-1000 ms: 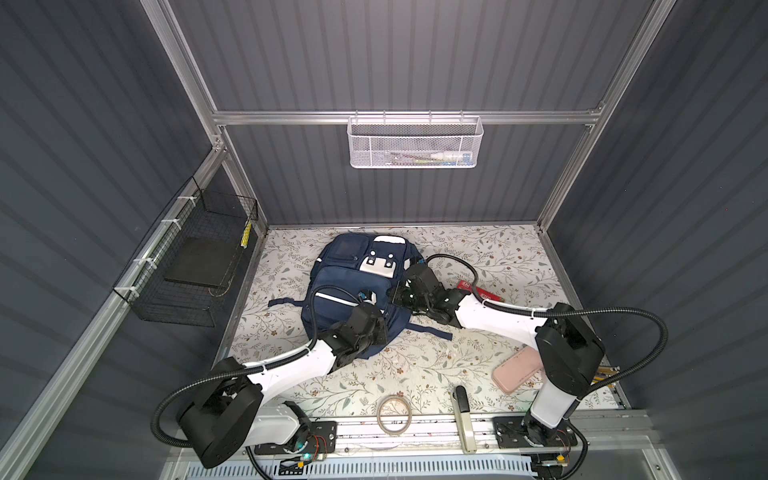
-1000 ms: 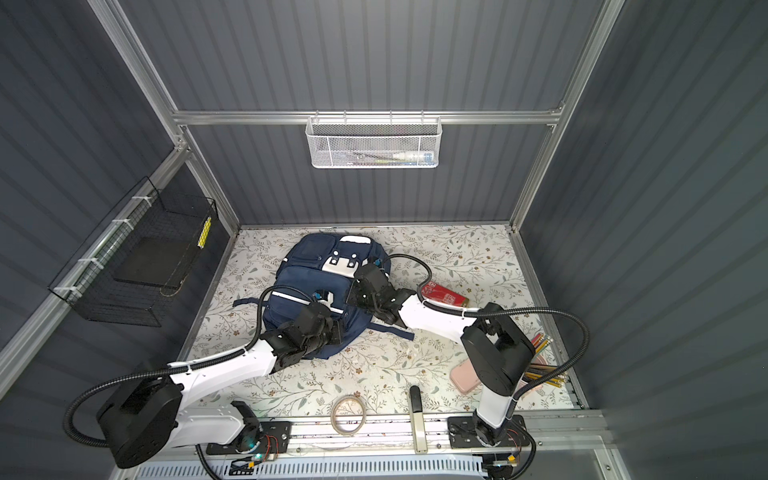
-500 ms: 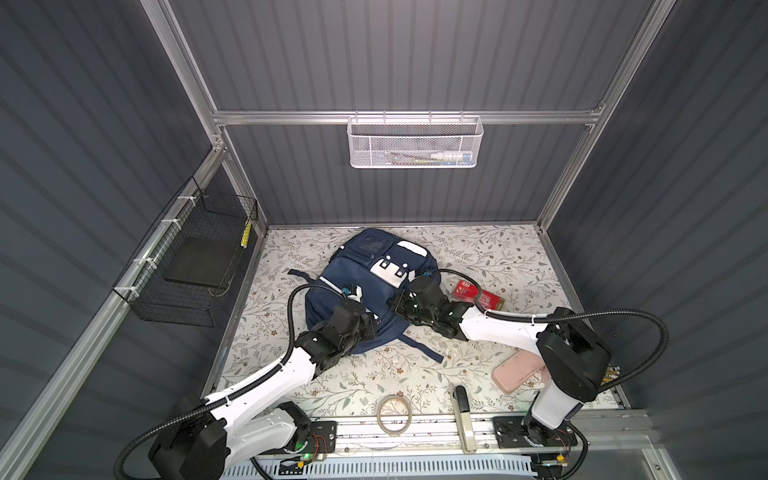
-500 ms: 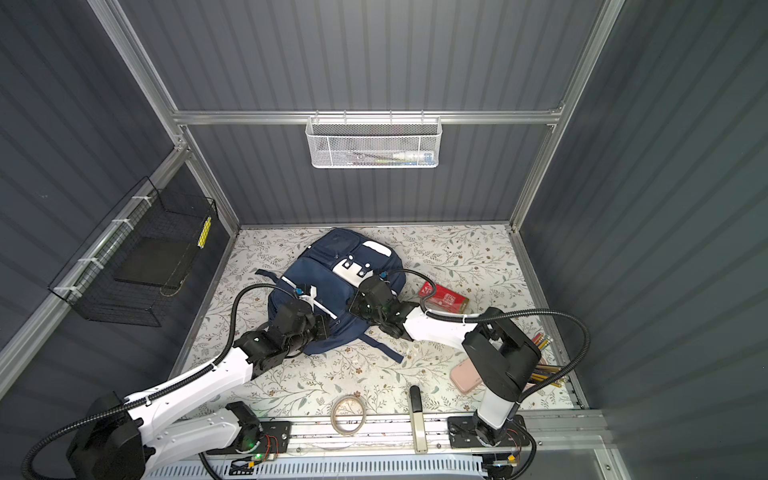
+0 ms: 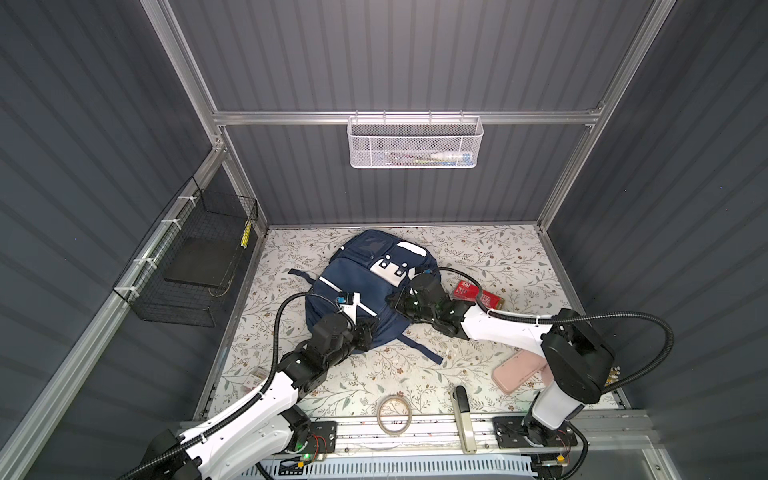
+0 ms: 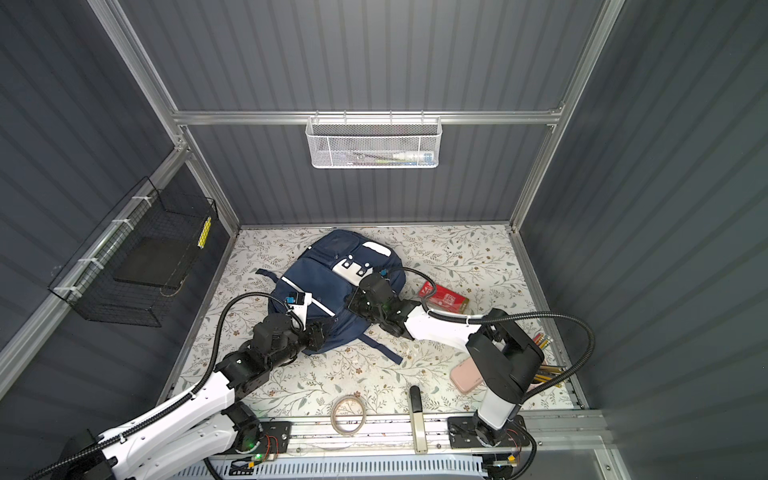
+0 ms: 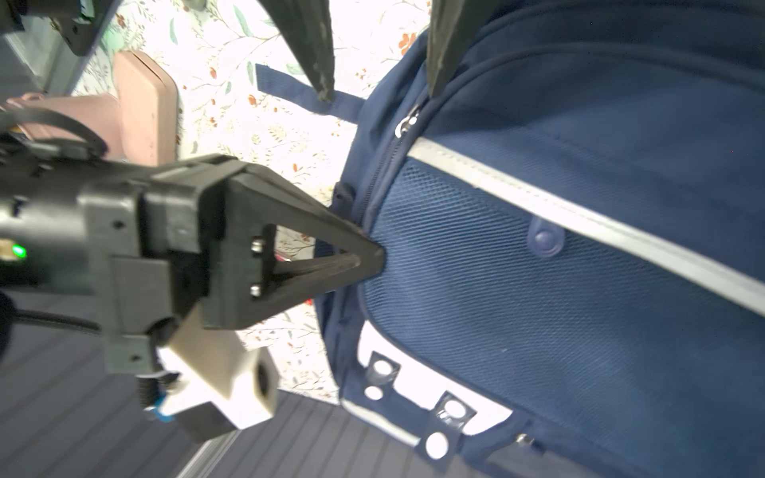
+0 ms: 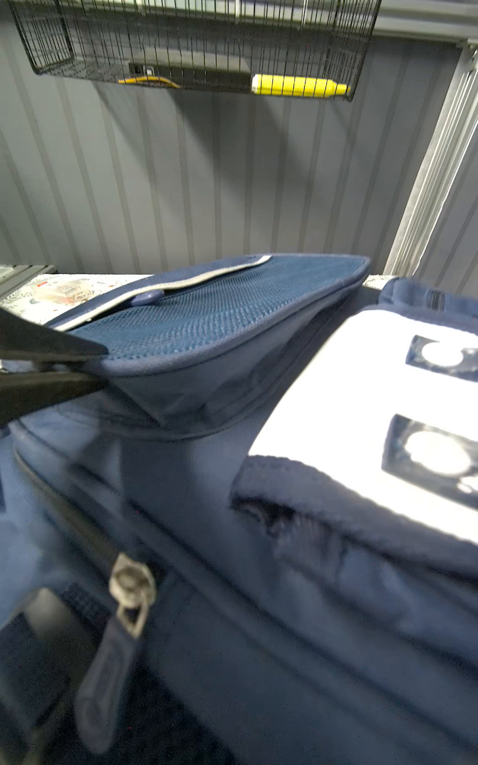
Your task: Pack the student bag
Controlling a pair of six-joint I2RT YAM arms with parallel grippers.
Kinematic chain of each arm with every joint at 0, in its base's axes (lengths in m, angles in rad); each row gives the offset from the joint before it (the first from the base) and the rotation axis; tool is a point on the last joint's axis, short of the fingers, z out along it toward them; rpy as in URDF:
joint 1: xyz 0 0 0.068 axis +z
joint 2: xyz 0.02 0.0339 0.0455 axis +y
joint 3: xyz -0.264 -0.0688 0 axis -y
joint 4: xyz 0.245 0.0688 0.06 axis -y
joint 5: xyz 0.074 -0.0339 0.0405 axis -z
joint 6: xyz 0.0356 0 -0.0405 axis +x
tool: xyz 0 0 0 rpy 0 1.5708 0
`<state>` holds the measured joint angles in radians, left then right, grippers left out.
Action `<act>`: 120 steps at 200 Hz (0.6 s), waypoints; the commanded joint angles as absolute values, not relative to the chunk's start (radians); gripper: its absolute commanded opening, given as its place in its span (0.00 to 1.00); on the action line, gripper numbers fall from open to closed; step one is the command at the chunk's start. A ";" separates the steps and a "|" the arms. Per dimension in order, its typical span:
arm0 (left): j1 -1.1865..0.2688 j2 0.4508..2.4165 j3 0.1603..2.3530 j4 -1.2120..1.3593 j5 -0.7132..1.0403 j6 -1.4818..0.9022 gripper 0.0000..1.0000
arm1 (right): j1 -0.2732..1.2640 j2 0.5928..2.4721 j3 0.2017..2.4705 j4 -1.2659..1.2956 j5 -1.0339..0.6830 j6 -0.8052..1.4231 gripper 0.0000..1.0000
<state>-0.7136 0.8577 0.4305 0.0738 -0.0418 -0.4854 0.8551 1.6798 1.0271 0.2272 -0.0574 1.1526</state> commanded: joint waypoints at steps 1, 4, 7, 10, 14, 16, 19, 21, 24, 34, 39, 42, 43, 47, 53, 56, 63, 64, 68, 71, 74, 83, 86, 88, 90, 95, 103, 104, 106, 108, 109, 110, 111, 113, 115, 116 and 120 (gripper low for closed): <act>-0.711 0.876 0.396 0.100 0.024 -0.466 0.39 | 0.865 1.648 1.076 0.237 -0.101 1.159 0.01; -0.710 0.878 0.390 0.102 0.029 -0.468 0.38 | 0.865 1.649 1.080 0.238 -0.102 1.158 0.01; -0.711 0.877 0.386 0.103 0.030 -0.473 0.38 | 0.865 1.650 1.082 0.238 -0.102 1.158 0.01; -0.712 0.873 0.381 0.103 0.031 -0.479 0.38 | 0.865 1.651 1.086 0.238 -0.101 1.158 0.01; -0.712 0.867 0.375 0.103 0.031 -0.485 0.37 | 0.865 1.652 1.091 0.235 -0.101 1.158 0.01; -0.712 0.863 0.371 0.104 0.033 -0.487 0.37 | 0.865 1.652 1.094 0.234 -0.101 1.158 0.01; -0.712 0.853 0.365 0.106 0.031 -0.493 0.37 | 0.865 1.652 1.096 0.231 -0.101 1.158 0.01; -0.711 0.848 0.361 0.108 0.030 -0.497 0.37 | 0.864 1.652 1.098 0.232 -0.100 1.157 0.01; -0.711 0.837 0.353 0.109 0.024 -0.504 0.37 | 0.864 1.651 1.100 0.231 -0.099 1.158 0.01; -0.712 0.805 0.340 0.088 -0.012 -0.532 0.42 | 0.861 1.652 1.104 0.231 -0.098 1.157 0.01; -0.712 0.794 0.335 0.079 -0.026 -0.536 0.44 | 0.861 1.652 1.105 0.230 -0.098 1.158 0.01; -0.712 0.791 0.333 0.078 -0.030 -0.533 0.45 | 0.859 1.653 1.108 0.230 -0.099 1.158 0.01; -0.712 0.790 0.333 0.077 -0.031 -0.532 0.45 | 0.859 1.654 1.108 0.230 -0.100 1.158 0.01; -0.712 0.790 0.332 0.071 -0.038 -0.525 0.46 | 0.859 1.656 1.111 0.230 -0.102 1.157 0.01; -0.711 0.797 0.337 0.054 -0.050 -0.518 0.48 | 0.860 1.659 1.116 0.230 -0.105 1.157 0.01; -0.711 0.803 0.338 0.053 -0.054 -0.514 0.50 | 0.860 1.662 1.118 0.230 -0.109 1.158 0.01; -0.711 0.819 0.340 0.057 -0.060 -0.502 0.55 | 0.861 1.668 1.124 0.230 -0.115 1.158 0.01; -0.712 0.821 0.341 0.056 -0.061 -0.500 0.55 | 0.861 1.669 1.124 0.230 -0.117 1.157 0.01; -0.712 0.832 0.347 0.054 -0.065 -0.493 0.56 | 0.862 1.672 1.125 0.231 -0.119 1.158 0.01; -0.712 0.839 0.350 0.053 -0.072 -0.489 0.56 | 0.863 1.674 1.125 0.232 -0.121 1.158 0.01; -0.712 0.846 0.351 0.061 -0.075 -0.487 0.56 | 0.865 1.676 1.127 0.231 -0.122 1.158 0.01; -0.712 0.868 0.355 0.092 -0.074 -0.478 0.56 | 0.868 1.680 1.126 0.233 -0.124 1.158 0.01; -0.712 0.876 0.359 0.099 -0.074 -0.475 0.56 | 0.869 1.681 1.125 0.233 -0.126 1.158 0.01; -0.712 0.881 0.362 0.101 -0.074 -0.473 0.56 | 0.870 1.681 1.125 0.233 -0.125 1.158 0.01; -0.711 0.886 0.366 0.104 -0.074 -0.471 0.56 | 0.871 1.681 1.123 0.234 -0.124 1.158 0.00; -0.712 0.903 0.374 0.112 -0.076 -0.467 0.56 | 0.872 1.681 1.122 0.235 -0.123 1.157 0.00; -0.711 0.934 0.384 0.130 -0.083 -0.463 0.56 | 0.874 1.682 1.118 0.235 -0.121 1.157 0.00; -0.711 0.938 0.385 0.132 -0.084 -0.464 0.56 | 0.874 1.681 1.118 0.235 -0.121 1.157 0.00; -0.712 0.947 0.387 0.135 -0.088 -0.463 0.56 | 0.874 1.679 1.118 0.235 -0.121 1.157 0.00; -0.711 0.955 0.390 0.136 -0.092 -0.463 0.56 | 0.875 1.680 1.118 0.235 -0.122 1.158 0.00; -0.711 0.958 0.391 0.137 -0.094 -0.463 0.55 | 0.876 1.680 1.118 0.235 -0.122 1.158 0.00; -0.711 0.962 0.393 0.138 -0.095 -0.463 0.55 | 0.876 1.679 1.118 0.234 -0.121 1.157 0.00; -0.710 0.966 0.395 0.139 -0.098 -0.463 0.55 | 0.876 1.679 1.118 0.234 -0.121 1.157 0.00; -0.711 0.971 0.397 0.142 -0.098 -0.463 0.55 | 0.876 1.679 1.118 0.232 -0.119 1.157 0.00; -0.711 0.976 0.398 0.147 -0.099 -0.462 0.54 | 0.877 1.678 1.119 0.230 -0.119 1.156 0.00; -0.711 0.978 0.398 0.149 -0.099 -0.462 0.54 | 0.877 1.678 1.119 0.228 -0.119 1.156 0.00; -0.711 0.986 0.397 0.166 -0.096 -0.462 0.52 | 0.878 1.677 1.121 0.226 -0.122 1.156 0.00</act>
